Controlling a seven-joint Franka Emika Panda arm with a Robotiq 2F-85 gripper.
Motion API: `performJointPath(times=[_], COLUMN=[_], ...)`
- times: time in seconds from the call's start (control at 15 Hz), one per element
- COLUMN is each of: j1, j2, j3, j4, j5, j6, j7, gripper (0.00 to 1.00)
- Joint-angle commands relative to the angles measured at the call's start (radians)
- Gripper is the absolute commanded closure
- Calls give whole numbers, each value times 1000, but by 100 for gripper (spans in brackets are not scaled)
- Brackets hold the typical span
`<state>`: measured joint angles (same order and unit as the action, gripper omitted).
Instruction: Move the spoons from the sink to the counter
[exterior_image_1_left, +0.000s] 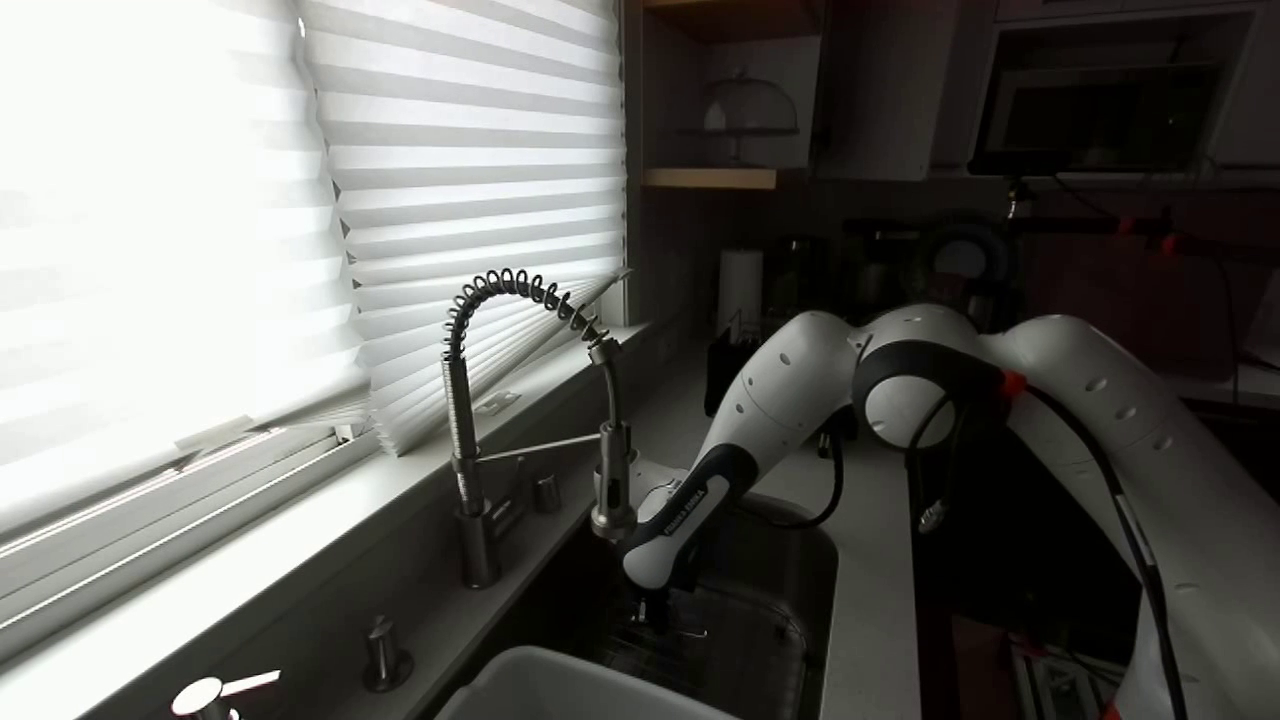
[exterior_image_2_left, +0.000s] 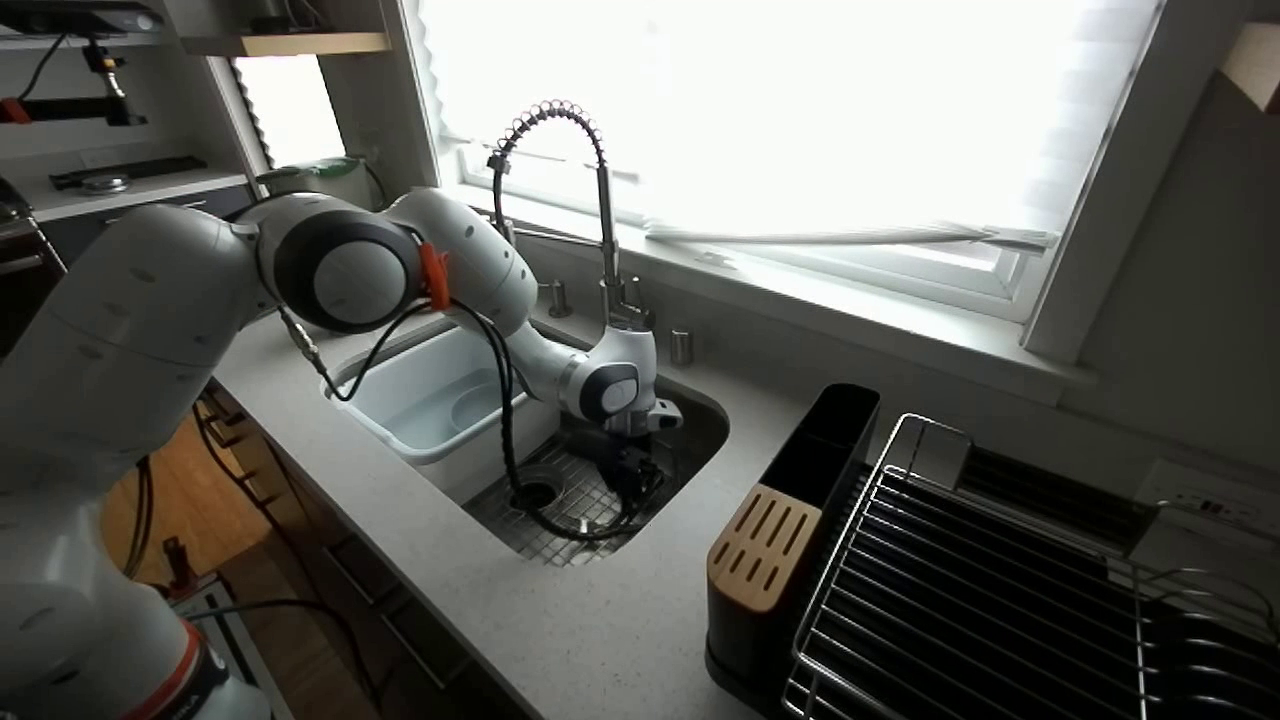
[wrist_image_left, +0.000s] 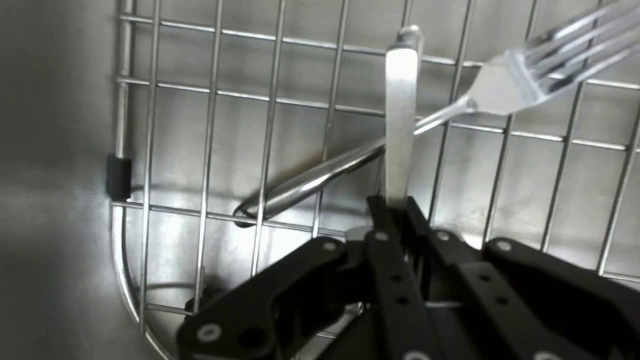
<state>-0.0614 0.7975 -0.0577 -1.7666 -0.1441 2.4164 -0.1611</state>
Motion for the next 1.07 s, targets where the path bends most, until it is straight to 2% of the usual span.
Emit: performJointPath(times=[0.0, 0.07, 0.2, 0.67, 1.0], j1=[-7, -9, -9, -14, -12], j2=[22, 27, 27, 2, -74], j3=[-4, -3, -4, 6, 23], j4=[21, 27, 29, 22, -23], j5=[-13, -12, -13, 1, 37], j6=[-5, -4, -5, -6, 1], j7=[-9, -11, -12, -12, 15], gripper=[89, 95, 99, 98, 98])
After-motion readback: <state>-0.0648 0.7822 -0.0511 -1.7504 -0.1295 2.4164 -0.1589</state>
